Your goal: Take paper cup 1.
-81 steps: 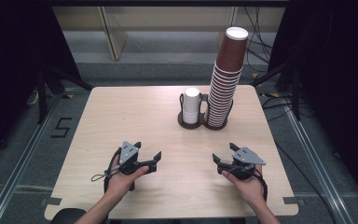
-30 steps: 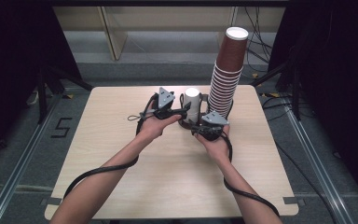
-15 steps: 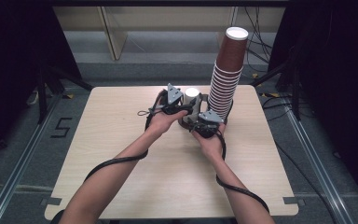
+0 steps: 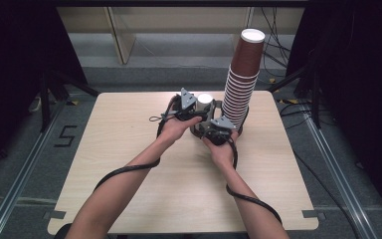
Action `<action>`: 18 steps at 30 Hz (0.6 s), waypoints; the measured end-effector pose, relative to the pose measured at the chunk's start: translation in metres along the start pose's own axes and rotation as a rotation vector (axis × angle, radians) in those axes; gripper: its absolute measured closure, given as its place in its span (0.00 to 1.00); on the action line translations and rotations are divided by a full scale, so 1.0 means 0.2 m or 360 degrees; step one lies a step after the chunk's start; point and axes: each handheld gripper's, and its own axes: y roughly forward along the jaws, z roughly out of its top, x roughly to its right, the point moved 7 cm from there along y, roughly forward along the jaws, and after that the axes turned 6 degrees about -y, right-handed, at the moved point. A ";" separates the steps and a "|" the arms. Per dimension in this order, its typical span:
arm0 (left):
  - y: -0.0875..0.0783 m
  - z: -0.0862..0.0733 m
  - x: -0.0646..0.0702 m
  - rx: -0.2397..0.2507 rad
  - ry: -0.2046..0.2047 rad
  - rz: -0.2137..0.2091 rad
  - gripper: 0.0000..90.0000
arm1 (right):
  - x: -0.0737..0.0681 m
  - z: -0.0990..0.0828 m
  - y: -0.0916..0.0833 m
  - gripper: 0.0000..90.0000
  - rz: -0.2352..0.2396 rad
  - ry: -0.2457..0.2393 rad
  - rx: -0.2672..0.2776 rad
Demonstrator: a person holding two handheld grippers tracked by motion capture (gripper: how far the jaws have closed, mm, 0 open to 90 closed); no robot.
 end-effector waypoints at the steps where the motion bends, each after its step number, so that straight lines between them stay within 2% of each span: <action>1: 0.00 0.00 0.00 -0.0001 0.0003 -0.0002 0.27 | 0.00 0.00 0.01 0.38 0.0007 0.0004 0.0015; 4: 0.00 -0.01 0.00 -0.0008 0.0004 0.0001 0.27 | 0.00 0.00 0.01 0.36 -0.0014 0.0021 0.0004; 5: 0.00 -0.01 -0.01 -0.0007 -0.0004 0.0003 0.27 | 0.00 0.01 0.02 0.34 -0.0006 0.0002 0.0014; 6: 0.01 -0.01 -0.01 -0.0005 -0.0007 0.0004 0.27 | -0.01 0.01 0.02 0.33 0.0015 0.0021 0.0015; 7: 0.01 -0.01 -0.01 -0.0009 -0.0005 0.0009 0.27 | -0.01 0.01 0.02 0.33 -0.0002 0.0034 0.0004; 10: 0.01 -0.01 -0.02 -0.0012 -0.0009 0.0007 0.26 | -0.01 0.02 0.04 0.32 -0.0007 0.0011 0.0018; 11: 0.01 -0.01 -0.02 -0.0010 -0.0010 0.0007 0.26 | -0.01 0.02 0.04 0.32 -0.0003 -0.0020 0.0020; 12: 0.01 0.00 -0.02 -0.0010 -0.0010 0.0003 0.26 | -0.02 0.02 0.04 0.31 -0.0010 0.0022 0.0012; 14: 0.01 0.00 -0.02 -0.0011 -0.0015 -0.0001 0.26 | -0.02 0.02 0.05 0.31 -0.0019 0.0027 0.0016; 16: 0.02 0.00 -0.02 -0.0011 -0.0017 -0.0003 0.26 | -0.02 0.02 0.05 0.31 -0.0058 0.0000 0.0024; 17: 0.02 0.00 -0.02 -0.0010 -0.0016 -0.0002 0.26 | -0.02 0.02 0.05 0.31 -0.0058 0.0039 0.0031; 18: 0.02 0.00 -0.02 -0.0008 -0.0015 -0.0006 0.26 | -0.02 0.02 0.06 0.31 -0.0076 0.0038 0.0042</action>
